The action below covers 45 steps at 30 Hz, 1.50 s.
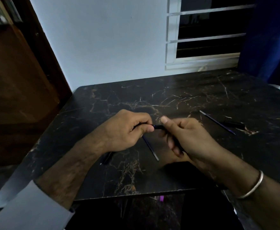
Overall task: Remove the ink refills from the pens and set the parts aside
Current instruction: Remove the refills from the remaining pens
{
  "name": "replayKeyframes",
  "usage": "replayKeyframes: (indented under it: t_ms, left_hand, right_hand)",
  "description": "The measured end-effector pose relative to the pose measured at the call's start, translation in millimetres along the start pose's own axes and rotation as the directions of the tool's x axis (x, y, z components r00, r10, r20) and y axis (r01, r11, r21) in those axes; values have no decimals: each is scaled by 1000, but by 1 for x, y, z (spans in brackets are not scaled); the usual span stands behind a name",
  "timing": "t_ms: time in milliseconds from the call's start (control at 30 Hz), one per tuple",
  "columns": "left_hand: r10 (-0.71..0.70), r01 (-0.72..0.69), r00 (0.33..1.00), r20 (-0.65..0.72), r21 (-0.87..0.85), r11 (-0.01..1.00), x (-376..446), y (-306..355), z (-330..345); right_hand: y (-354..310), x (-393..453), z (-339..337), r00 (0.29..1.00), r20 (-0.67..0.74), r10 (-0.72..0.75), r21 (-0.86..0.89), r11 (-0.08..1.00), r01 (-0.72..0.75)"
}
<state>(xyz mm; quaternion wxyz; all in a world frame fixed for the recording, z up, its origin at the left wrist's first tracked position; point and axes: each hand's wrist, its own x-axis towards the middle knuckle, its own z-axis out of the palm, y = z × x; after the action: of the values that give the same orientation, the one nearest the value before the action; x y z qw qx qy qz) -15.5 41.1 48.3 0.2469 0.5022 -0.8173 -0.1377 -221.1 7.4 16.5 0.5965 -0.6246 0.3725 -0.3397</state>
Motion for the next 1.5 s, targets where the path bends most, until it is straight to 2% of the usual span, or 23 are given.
replayKeyframes:
  t_ms: [67,100,233,267,333,367,433,500,533,600,733,767,800,833,900,933,1133,1333,1500]
  left_hand:
    - [-20,20,1000,-7,15,1000,2,-1,-3]
    - [-30,30,999,-11,26,999,4,-1,-6]
    - [-37,37,999,-8,55,998,10,-3,-13]
    - [-34,34,999,-4,51,998,11,-3,-14]
    - [-29,30,1000,-4,50,998,12,-2,-14]
    - [-33,33,999,-7,54,998,12,-2,-14]
    - [-44,45,999,-13,57,997,11,-4,-12]
    - [-62,62,998,6,55,997,11,-7,-7]
    - [-70,69,997,22,48,996,10,-8,-4]
    - [-78,77,996,49,24,997,8,-9,2]
    - [-138,139,990,36,-15,990,0,-20,0]
    - [-159,160,987,30,-23,987,-3,-23,-1]
    - [-172,173,985,25,-29,985,-5,-26,-1]
    - [-174,175,985,19,-34,984,-6,-27,1]
    - [-170,170,985,14,-48,984,-7,-26,7]
    - [-171,171,985,20,-56,984,-7,-25,10]
    - [-187,189,982,38,-71,979,-8,-22,15]
    - [-203,204,979,30,-78,976,-10,-23,16]
    - [-205,207,978,33,-62,976,-7,-19,22]
  right_hand:
    - [-3,3,-2,984,-12,-176,37,984,176]
    - [-4,5,-5,981,21,-195,54,980,194]
    - [-17,9,-5,996,58,61,122,990,-68]
    - [-17,11,-4,998,27,50,101,993,-53]
    - [-16,15,-6,995,-36,-91,64,994,93]
    - [-15,16,-7,988,-16,-152,50,987,152]
    - [-14,16,-8,993,74,-91,143,986,79]
    - [-11,15,-7,985,148,84,268,956,-122]
    - [-10,13,-6,976,166,140,238,955,-178]
    - [-5,13,-8,984,121,132,131,980,-148]
    - [1,11,-32,999,-39,5,158,987,2]
    - [2,10,-40,998,-68,-10,134,991,19]
    - [4,9,-48,994,-105,-38,10,999,39]
    - [7,10,-54,987,-138,-86,-204,977,56]
    - [13,11,-59,979,-120,-165,-601,797,61]
    - [15,10,-59,979,-93,-181,-698,713,65]
    - [18,9,-65,979,-46,-199,-851,521,66]
    - [11,10,-66,989,-44,-144,-873,486,32]
    - [12,11,-64,986,-24,-165,-878,475,58]
